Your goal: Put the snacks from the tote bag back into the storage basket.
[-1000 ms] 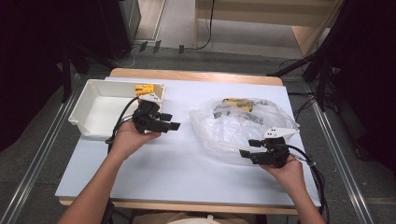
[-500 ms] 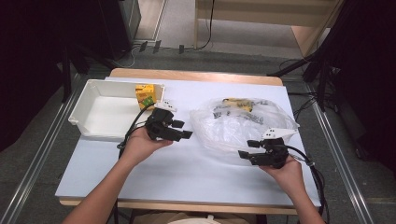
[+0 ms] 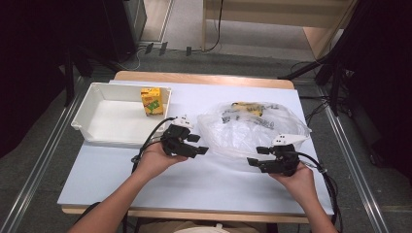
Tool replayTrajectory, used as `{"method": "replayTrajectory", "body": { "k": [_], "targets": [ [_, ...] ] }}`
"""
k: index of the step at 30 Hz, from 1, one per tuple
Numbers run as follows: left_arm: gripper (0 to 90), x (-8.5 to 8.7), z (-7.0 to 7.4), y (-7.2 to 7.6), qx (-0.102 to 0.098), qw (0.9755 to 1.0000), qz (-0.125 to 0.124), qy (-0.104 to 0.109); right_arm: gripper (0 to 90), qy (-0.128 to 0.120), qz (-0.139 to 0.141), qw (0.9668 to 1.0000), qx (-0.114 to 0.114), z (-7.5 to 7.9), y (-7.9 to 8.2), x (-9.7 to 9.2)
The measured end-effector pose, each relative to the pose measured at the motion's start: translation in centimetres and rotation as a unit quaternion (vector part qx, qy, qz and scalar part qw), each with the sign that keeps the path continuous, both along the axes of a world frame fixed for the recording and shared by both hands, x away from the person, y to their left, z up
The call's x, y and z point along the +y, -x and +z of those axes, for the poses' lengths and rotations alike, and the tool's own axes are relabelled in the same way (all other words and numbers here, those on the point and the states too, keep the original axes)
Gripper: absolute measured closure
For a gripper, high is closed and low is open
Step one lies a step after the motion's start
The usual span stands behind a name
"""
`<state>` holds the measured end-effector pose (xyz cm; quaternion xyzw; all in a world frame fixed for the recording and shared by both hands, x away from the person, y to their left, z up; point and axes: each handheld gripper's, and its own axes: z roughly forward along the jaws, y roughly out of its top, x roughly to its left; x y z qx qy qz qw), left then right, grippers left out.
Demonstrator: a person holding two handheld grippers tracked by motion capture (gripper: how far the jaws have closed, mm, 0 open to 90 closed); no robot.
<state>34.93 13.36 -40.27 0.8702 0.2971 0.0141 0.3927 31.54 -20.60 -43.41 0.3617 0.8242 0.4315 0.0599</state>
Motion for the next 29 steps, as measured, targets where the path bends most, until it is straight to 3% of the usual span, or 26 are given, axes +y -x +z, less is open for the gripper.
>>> {"method": "replayTrajectory", "body": {
  "k": [8, 13, 29],
  "targets": [
    [41.9, -0.7, -0.7, 0.5, -0.012, 0.9998, -0.014, 0.007, 39.3, -0.002, 0.003, 1.0000, -0.001, 0.0, 0.1, 0.2],
    [41.5, -0.8, -1.2, 0.3, -0.001, 0.9996, -0.020, 0.018, 39.3, -0.002, 0.007, 1.0000, -0.001, 0.0, 0.2, 0.3],
    [38.2, -2.1, -2.4, 0.6, 0.009, 0.9987, -0.049, -0.002, 39.2, 0.005, 0.016, 0.9998, -0.005, 0.0, 0.5, 0.6]
  ]
}}
